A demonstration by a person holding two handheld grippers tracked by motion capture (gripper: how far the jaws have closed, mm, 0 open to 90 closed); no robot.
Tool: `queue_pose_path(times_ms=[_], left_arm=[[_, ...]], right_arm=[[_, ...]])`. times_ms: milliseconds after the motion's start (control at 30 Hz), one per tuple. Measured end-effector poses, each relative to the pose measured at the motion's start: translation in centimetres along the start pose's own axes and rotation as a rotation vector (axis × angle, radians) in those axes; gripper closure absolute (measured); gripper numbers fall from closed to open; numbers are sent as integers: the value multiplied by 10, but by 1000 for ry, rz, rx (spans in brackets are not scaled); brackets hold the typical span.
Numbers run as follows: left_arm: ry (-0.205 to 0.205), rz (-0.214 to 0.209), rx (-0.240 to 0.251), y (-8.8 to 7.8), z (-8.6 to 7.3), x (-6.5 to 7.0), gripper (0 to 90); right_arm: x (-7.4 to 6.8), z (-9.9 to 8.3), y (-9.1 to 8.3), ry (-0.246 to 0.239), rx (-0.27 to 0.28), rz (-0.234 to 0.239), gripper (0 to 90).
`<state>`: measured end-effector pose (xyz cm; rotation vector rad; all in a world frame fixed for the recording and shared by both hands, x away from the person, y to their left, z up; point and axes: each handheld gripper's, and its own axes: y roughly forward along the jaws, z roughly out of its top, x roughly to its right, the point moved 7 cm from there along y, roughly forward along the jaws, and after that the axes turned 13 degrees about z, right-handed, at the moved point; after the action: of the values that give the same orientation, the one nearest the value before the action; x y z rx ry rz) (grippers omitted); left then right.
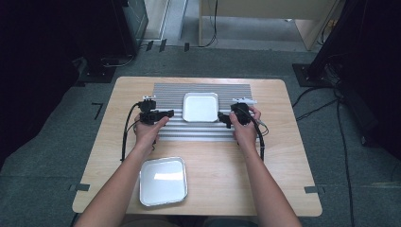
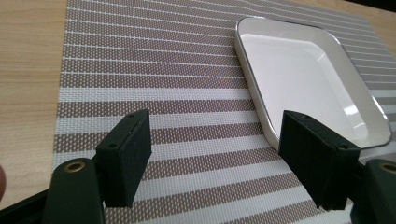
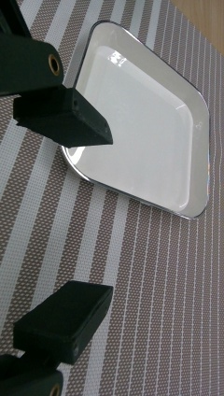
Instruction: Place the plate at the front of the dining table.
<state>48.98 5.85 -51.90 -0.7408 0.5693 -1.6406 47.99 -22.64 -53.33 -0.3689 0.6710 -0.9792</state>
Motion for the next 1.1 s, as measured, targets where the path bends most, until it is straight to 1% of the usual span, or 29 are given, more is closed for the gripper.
queue_pose_path(times_ms=[67,133,167,267,467,500,533,633,733,833,867,900,967,1000,1033,1100], left_arm=[[2,-13,9,-6,-1,-2,256],[4,-15,14,-9,-1,-3,256],[4,-18,24,-14,-3,-7,257],[3,-17,36,-20,-6,-12,261],[13,-16,55,-30,-13,-20,264],[5,-28,59,-34,-14,-21,264],[9,-40,65,-38,-16,-21,264],[27,-45,84,-46,-20,-22,264],[25,-53,94,-53,-23,-25,264],[36,-48,111,-60,-27,-28,264],[46,-45,113,-63,-30,-30,264],[44,-43,115,-64,-31,-30,264],[53,-38,118,-68,-35,-32,265],[57,-35,120,-69,-36,-33,265],[70,-29,125,-72,-39,-34,265],[76,-24,132,-75,-42,-36,265]], right_arm=[[0,-1,-4,0,3,-1,231],[-1,-4,-8,-4,7,12,226],[-2,-6,-11,-11,5,12,226],[-4,-8,-16,-23,8,20,226],[-5,-13,-27,-43,20,13,228],[-5,-13,-27,-43,20,13,228],[-7,-15,-30,-54,18,15,226],[-12,-16,-34,-71,22,16,219],[-17,-17,-38,-86,20,19,214],[-21,-19,-42,-106,20,20,211],[-23,-21,-43,-113,19,22,210],[-24,-23,-46,-117,18,19,210],[-25,-25,-49,-116,21,21,208],[-24,-26,-51,-109,28,20,208],[-23,-27,-53,-103,34,20,209],[-22,-28,-58,-84,48,29,208]])
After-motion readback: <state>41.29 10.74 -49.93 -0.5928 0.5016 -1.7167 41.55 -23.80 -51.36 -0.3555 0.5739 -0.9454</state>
